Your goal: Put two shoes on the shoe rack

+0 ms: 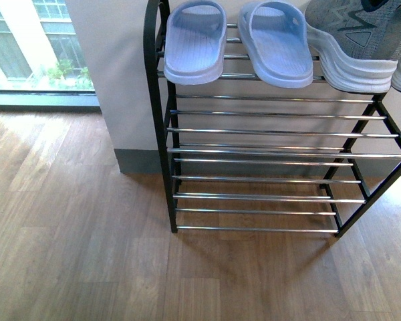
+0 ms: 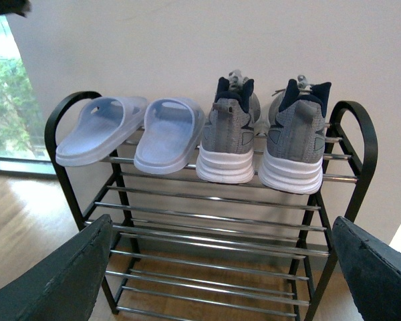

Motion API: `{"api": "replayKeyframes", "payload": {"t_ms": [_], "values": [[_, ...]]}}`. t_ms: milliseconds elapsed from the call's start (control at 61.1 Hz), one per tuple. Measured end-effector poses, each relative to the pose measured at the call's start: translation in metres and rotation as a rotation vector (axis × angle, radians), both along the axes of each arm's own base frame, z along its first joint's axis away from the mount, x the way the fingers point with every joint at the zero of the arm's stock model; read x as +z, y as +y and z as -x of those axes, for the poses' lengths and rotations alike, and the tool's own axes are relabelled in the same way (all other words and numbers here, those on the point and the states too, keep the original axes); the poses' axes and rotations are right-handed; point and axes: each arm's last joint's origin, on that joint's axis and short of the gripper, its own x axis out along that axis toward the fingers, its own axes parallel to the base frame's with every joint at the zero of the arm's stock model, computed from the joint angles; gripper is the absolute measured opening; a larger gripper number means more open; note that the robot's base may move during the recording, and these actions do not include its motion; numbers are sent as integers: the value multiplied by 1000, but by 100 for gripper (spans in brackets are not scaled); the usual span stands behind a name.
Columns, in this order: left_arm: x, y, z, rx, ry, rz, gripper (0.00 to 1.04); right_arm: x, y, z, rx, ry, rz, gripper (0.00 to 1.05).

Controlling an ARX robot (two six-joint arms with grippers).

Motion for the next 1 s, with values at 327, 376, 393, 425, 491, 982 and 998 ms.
{"api": "replayKeyframes", "payload": {"t_ms": [327,376,393,425,491,982,998], "values": [[0,69,112,167,-102,-13,95,0,0,0,0,0,0,95],[-6,77,128,201,-92,-3,95,0,0,0,0,0,0,95],[-8,78,131,208,-89,-5,95,0,0,0,0,0,0,95],[-13,82,143,228,-81,12,95,0,0,0,0,0,0,95],[-20,87,162,240,-77,44,95,0,0,0,0,0,0,95],[-56,111,214,47,-257,175,68,0,0,0,0,0,0,95],[-59,113,215,42,-260,167,65,0,0,0,0,0,0,95]]}}
